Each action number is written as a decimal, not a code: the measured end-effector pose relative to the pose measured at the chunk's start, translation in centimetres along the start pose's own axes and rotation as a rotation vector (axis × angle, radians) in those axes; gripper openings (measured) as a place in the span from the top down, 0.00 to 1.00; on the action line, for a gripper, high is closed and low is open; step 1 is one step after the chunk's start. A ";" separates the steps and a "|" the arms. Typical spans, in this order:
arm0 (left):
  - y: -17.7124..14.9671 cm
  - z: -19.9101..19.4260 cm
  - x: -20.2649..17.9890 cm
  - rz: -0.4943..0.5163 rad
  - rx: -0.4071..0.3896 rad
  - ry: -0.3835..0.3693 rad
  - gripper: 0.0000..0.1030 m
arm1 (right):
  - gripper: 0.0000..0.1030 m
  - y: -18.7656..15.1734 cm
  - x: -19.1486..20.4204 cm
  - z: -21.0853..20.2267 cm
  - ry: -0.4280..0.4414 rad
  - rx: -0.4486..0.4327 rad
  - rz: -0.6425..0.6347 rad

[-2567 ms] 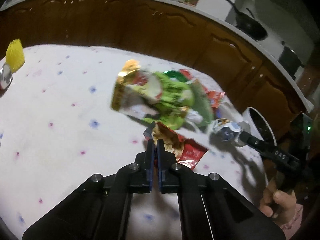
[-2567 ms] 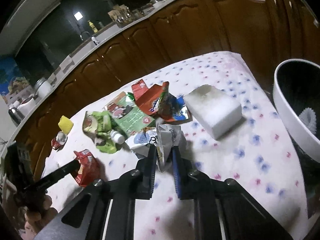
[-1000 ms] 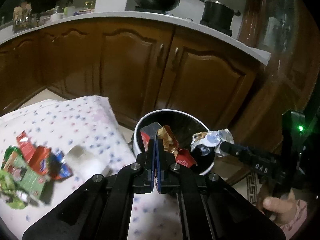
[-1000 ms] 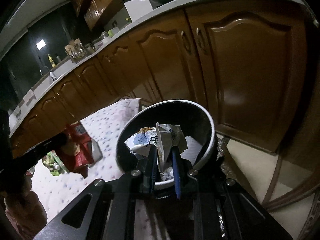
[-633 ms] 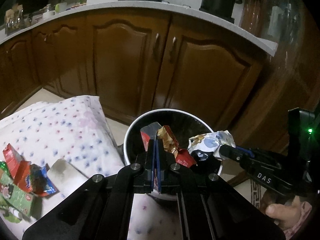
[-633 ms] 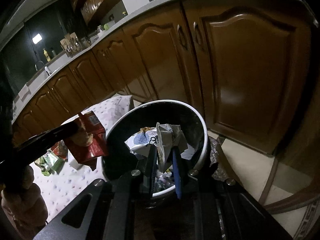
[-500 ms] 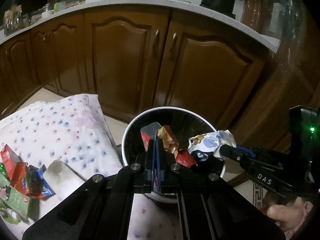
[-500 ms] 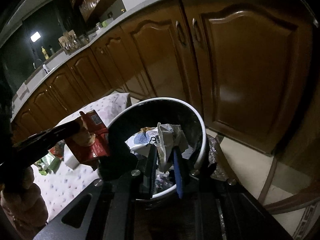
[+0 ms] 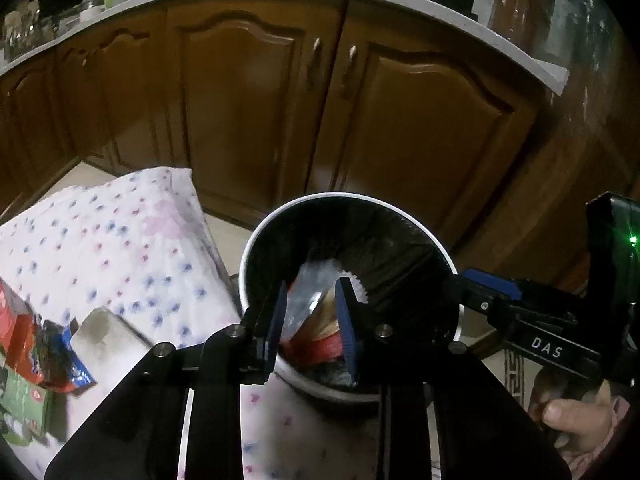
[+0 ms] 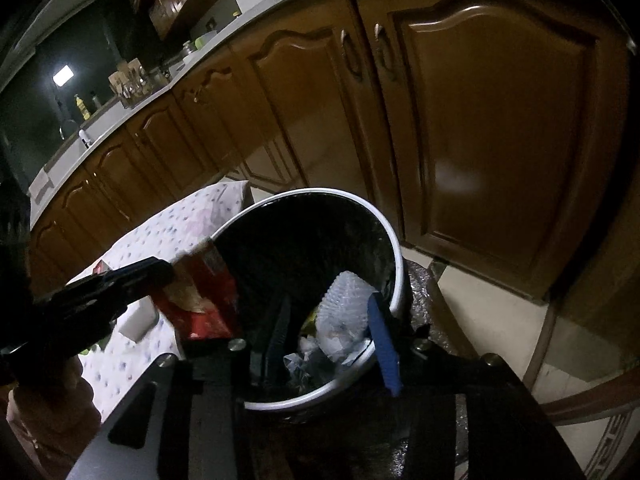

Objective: Collect trash
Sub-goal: 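Carry both wrappers over the bin and open both tools, then move both open tools back over the table toward the white sponge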

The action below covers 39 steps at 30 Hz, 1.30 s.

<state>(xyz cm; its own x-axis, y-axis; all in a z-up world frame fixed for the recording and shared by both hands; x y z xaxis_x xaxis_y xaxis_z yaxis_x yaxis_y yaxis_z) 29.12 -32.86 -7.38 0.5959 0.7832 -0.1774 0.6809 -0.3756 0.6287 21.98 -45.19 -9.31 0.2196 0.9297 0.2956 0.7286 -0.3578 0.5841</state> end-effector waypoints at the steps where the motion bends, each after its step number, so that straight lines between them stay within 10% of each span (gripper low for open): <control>1: -0.1 -0.1 0.1 -0.008 0.000 -0.004 0.71 | 0.57 -0.1 0.0 -0.1 0.000 -0.002 0.001; 15: -6.1 -5.4 4.6 -0.142 -0.041 0.011 0.61 | 0.25 -3.0 3.7 -3.1 0.081 -0.065 0.015; 39: -17.3 -13.8 18.1 -0.443 -0.071 0.163 0.56 | 0.23 -8.7 18.7 0.3 0.243 0.036 -0.200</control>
<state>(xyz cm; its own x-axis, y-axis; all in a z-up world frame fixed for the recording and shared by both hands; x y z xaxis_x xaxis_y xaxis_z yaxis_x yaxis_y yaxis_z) 22.31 -5.34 -11.03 0.1766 0.9298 -0.3230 0.8200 0.0425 0.5707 19.91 -24.66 -9.10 -0.0889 0.9318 0.3520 0.7651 -0.1624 0.6231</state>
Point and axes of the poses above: each gripper's, at about its wrist camera, not at the fingertips, and z roughly the way its jaws point, x to its left, y to its top, the point moved 7 cm from there along z, roughly the way its jaws point, and after that the axes turned 4 degrees about x, right-handed, at the moved point
